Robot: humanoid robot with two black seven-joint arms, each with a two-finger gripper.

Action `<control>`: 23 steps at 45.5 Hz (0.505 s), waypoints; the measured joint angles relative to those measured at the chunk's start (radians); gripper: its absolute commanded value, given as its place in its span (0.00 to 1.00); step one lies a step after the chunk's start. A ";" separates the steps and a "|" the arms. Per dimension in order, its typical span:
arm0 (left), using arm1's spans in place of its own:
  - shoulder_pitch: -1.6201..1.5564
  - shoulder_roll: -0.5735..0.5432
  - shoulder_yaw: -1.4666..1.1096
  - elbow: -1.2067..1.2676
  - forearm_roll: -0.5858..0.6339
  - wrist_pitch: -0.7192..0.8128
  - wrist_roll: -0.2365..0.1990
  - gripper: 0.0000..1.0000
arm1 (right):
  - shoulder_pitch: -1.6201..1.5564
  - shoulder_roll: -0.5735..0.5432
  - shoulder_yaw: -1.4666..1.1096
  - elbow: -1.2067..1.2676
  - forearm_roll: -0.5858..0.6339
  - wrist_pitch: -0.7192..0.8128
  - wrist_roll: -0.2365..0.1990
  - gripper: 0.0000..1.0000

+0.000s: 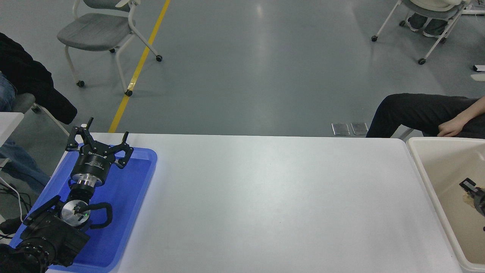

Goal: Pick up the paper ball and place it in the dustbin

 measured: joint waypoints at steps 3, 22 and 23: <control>0.000 0.000 0.000 0.000 0.000 0.000 0.000 1.00 | 0.006 0.004 0.001 0.000 0.004 0.001 0.002 1.00; -0.001 0.000 0.001 -0.001 0.000 0.000 0.000 1.00 | 0.038 0.032 0.008 -0.002 0.017 0.003 0.006 1.00; -0.001 0.000 0.001 -0.001 0.000 0.000 0.000 1.00 | 0.041 0.034 0.009 -0.002 0.017 0.003 0.006 1.00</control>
